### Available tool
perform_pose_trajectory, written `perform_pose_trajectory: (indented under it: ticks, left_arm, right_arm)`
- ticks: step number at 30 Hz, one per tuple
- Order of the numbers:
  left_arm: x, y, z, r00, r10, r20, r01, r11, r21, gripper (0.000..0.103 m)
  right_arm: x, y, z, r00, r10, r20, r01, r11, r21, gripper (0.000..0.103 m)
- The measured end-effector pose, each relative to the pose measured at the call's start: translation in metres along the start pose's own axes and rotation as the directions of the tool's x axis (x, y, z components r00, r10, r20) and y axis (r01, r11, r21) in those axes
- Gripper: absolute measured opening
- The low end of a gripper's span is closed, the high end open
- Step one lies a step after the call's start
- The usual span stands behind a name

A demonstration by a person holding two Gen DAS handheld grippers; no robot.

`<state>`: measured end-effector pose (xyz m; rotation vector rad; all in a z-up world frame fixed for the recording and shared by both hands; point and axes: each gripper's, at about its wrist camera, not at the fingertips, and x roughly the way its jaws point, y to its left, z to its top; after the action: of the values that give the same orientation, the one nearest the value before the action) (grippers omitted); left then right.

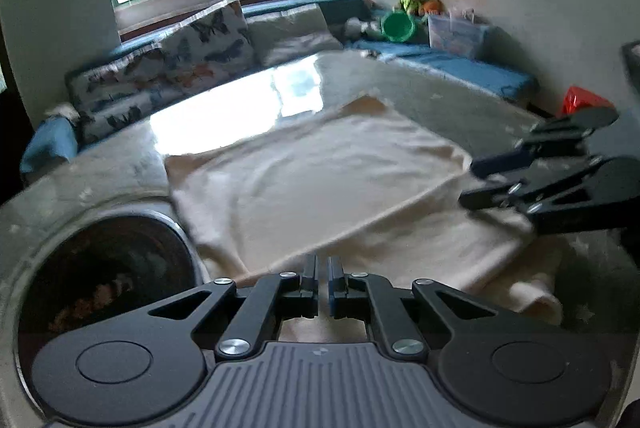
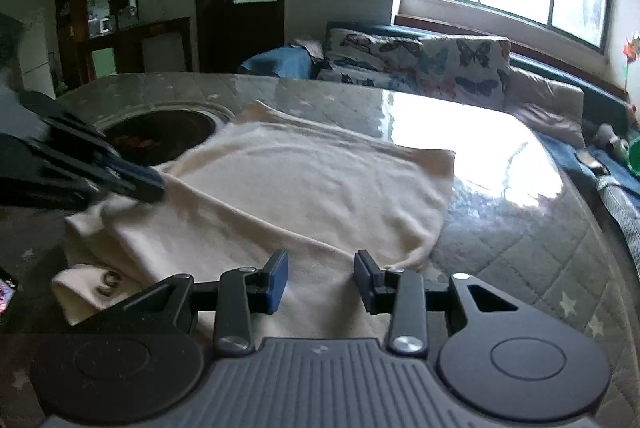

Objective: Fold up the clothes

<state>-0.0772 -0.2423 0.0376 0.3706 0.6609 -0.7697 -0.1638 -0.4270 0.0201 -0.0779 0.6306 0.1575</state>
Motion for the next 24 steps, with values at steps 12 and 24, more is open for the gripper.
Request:
perform_pose_trajectory:
  ticks: [12,24]
  left_arm:
    - [-0.015,-0.015,-0.017,0.999,-0.007,0.034,0.003,0.993,0.117,0.019]
    - [-0.013,-0.017,-0.013,0.999,0.007,0.05,-0.014,0.989,0.145,0.02]
  right_arm:
    - [-0.006,0.031,-0.014,0.998,0.053,-0.022,-0.055,0.99,-0.127,0.053]
    - [-0.003,0.022,0.003,0.999,0.051,0.008,-0.05,0.994,-0.097,0.053]
